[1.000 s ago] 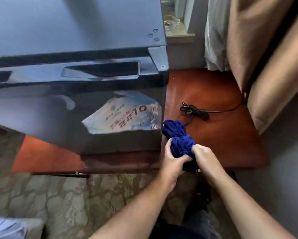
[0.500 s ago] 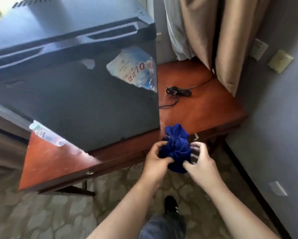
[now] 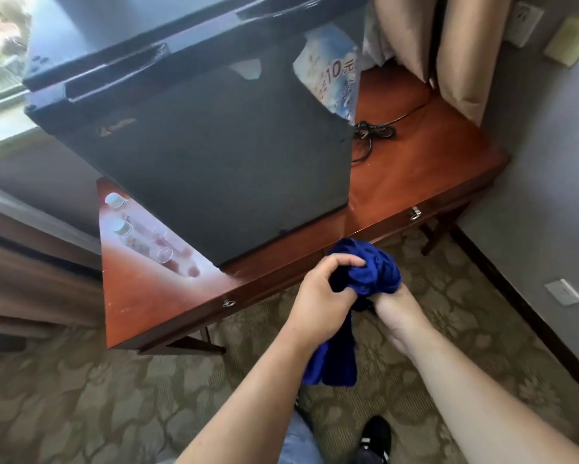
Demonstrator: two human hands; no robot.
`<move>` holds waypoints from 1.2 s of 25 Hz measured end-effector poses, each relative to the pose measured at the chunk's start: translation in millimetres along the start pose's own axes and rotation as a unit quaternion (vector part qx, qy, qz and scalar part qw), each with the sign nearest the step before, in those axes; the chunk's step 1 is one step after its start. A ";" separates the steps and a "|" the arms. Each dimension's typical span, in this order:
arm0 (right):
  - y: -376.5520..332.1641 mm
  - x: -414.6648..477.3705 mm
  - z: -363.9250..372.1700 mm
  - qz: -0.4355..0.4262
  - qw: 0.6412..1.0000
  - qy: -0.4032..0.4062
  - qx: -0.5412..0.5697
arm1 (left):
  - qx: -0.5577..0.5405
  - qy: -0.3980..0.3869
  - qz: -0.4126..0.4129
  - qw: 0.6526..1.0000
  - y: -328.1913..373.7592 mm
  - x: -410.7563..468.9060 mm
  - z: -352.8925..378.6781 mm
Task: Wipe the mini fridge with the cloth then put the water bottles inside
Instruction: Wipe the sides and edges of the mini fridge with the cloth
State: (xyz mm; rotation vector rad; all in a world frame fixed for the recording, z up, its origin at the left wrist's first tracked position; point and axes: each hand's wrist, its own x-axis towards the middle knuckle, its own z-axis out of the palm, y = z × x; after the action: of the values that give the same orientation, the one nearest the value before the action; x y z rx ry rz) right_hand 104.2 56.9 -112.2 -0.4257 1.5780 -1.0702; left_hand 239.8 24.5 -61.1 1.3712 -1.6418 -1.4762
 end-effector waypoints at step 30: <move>-51.4 201.1 97.8 0.031 0.937 0.107 -0.330 | -0.163 -0.004 -0.265 0.950 -98.0 124.7 -111.6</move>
State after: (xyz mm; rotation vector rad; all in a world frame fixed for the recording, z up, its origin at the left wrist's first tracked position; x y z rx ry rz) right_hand 117.8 -160.4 -184.5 -0.7162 2.1248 -0.5214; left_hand 327.9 -121.8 -153.1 1.6806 -0.9995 -1.9454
